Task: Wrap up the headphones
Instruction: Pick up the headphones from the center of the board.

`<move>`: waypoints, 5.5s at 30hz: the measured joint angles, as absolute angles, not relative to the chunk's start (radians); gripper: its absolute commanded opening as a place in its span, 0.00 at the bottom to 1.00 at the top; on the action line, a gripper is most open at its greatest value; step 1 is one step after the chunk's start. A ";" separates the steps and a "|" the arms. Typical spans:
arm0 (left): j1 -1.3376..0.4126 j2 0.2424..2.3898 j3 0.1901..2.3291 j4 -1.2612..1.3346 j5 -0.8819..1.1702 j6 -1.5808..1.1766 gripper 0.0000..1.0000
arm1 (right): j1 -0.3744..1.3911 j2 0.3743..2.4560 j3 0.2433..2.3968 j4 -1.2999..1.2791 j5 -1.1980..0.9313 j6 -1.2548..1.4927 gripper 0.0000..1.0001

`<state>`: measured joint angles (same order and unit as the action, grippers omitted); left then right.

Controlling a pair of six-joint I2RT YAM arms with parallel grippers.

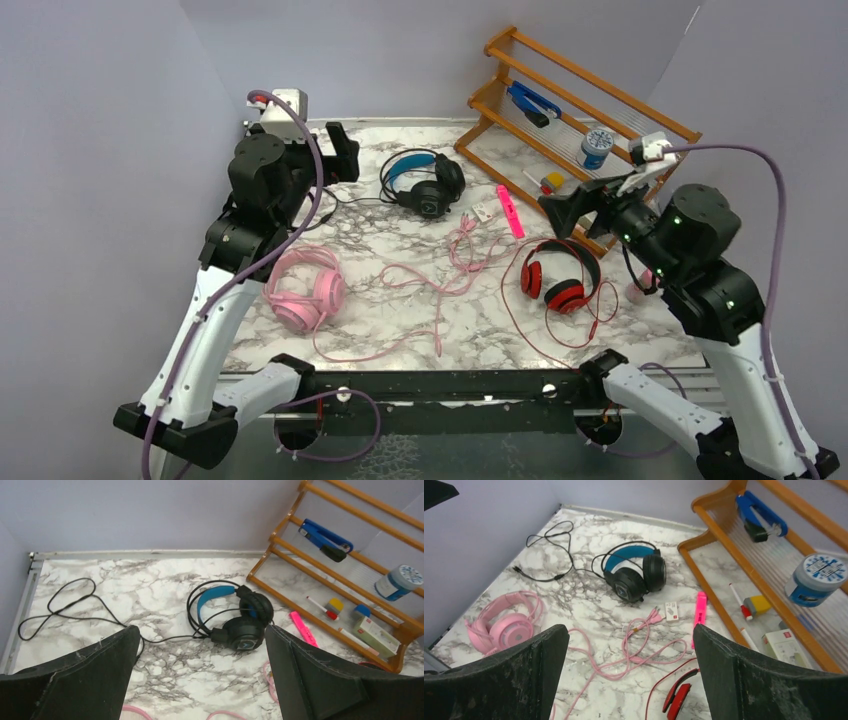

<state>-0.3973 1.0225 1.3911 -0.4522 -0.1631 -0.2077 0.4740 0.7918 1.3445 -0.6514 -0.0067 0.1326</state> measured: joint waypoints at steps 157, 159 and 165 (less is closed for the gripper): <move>-0.319 1.340 1.054 -0.660 0.107 -0.192 0.94 | 0.614 1.876 1.298 -0.268 -0.950 0.262 0.13; -0.338 1.327 0.984 -0.616 0.120 -0.148 0.93 | 0.614 1.897 1.308 -0.294 -0.982 0.249 0.13; -0.359 1.304 0.876 -0.457 0.196 -0.046 0.89 | 0.614 1.927 1.356 -0.358 -1.021 0.198 0.13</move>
